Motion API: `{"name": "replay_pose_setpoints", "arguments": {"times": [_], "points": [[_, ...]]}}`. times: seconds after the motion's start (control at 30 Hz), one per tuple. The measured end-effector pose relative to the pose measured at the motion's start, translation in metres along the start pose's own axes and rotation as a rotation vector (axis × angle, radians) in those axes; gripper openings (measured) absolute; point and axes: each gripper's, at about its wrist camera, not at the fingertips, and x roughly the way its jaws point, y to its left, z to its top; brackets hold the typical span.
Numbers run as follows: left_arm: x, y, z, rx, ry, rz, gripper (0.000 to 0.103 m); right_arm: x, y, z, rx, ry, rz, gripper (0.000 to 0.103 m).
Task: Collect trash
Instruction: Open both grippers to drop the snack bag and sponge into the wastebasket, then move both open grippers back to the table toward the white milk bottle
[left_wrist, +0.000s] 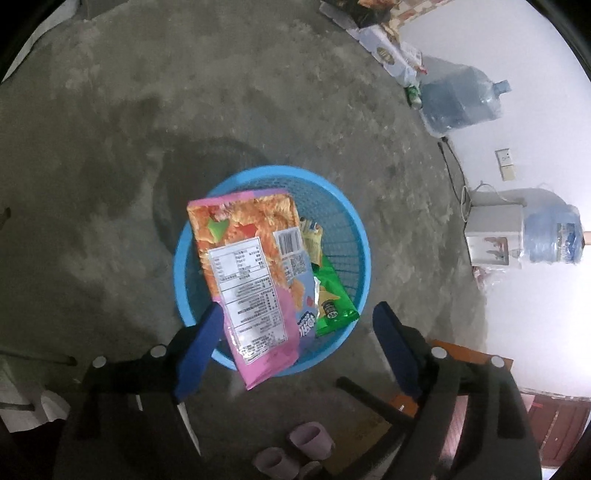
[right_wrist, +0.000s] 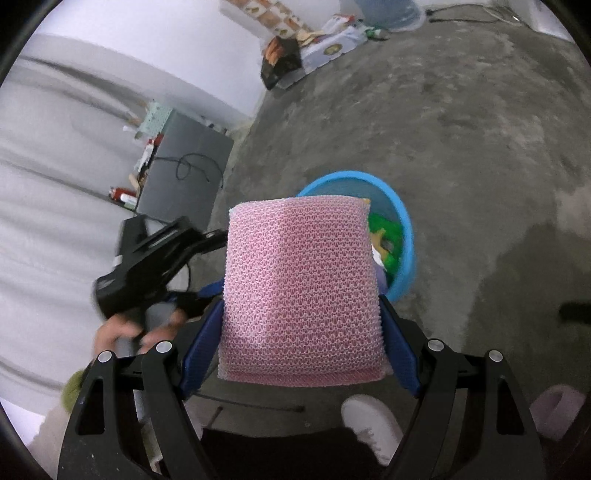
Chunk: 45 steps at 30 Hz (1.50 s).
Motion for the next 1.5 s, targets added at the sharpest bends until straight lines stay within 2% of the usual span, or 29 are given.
{"name": "replay_pose_setpoints", "arguments": {"times": [0.13, 0.23, 0.37, 0.43, 0.6, 0.73, 0.8, 0.9, 0.97, 1.0, 1.07, 1.17, 1.33, 1.37, 1.5], "points": [[-0.031, 0.002, -0.005, -0.034, -0.008, -0.047, 0.080, 0.038, 0.017, 0.021, -0.069, 0.029, -0.037, 0.078], [-0.068, -0.001, -0.014, 0.007, -0.044, -0.079, 0.080, 0.072, 0.017, 0.032, -0.095, 0.056, -0.065, 0.088], [-0.133, 0.000, -0.033, 0.057, -0.119, -0.122, 0.080, 0.124, -0.007, 0.036, -0.064, 0.130, -0.199, 0.088], [-0.160, 0.004, -0.042, 0.080, -0.144, -0.134, 0.080, 0.129, -0.021, 0.030, -0.026, 0.139, -0.236, 0.088], [-0.228, 0.028, -0.078, 0.109, -0.246, -0.144, 0.081, 0.098, -0.021, 0.012, -0.038, 0.069, -0.179, 0.088], [-0.254, 0.049, -0.102, 0.068, -0.289, -0.135, 0.081, 0.094, -0.001, 0.004, -0.137, 0.054, -0.205, 0.076], [-0.263, 0.057, -0.116, 0.053, -0.307, -0.159, 0.081, 0.104, 0.013, 0.002, -0.220, 0.061, -0.254, 0.071], [-0.273, 0.071, -0.138, 0.059, -0.325, -0.160, 0.081, 0.144, 0.025, -0.004, -0.309, 0.140, -0.354, 0.052], [-0.275, 0.078, -0.150, 0.065, -0.327, -0.126, 0.081, 0.178, 0.018, -0.010, -0.318, 0.231, -0.431, 0.028], [-0.276, 0.083, -0.159, 0.065, -0.325, -0.100, 0.081, 0.192, 0.010, -0.011, -0.303, 0.262, -0.464, 0.023], [-0.278, 0.093, -0.170, 0.063, -0.312, -0.070, 0.081, 0.211, -0.004, -0.006, -0.268, 0.260, -0.524, 0.022], [-0.288, 0.114, -0.188, 0.035, -0.308, -0.048, 0.081, 0.228, -0.015, 0.005, -0.225, 0.288, -0.544, 0.022], [-0.308, 0.142, -0.206, -0.014, -0.366, -0.008, 0.081, 0.250, -0.043, 0.017, -0.161, 0.346, -0.604, 0.020], [-0.310, 0.145, -0.208, -0.024, -0.372, -0.006, 0.081, 0.253, -0.051, 0.017, -0.149, 0.358, -0.617, 0.017], [-0.323, 0.155, -0.215, -0.047, -0.403, -0.014, 0.081, 0.242, -0.046, 0.013, -0.192, 0.326, -0.594, 0.018]]}}
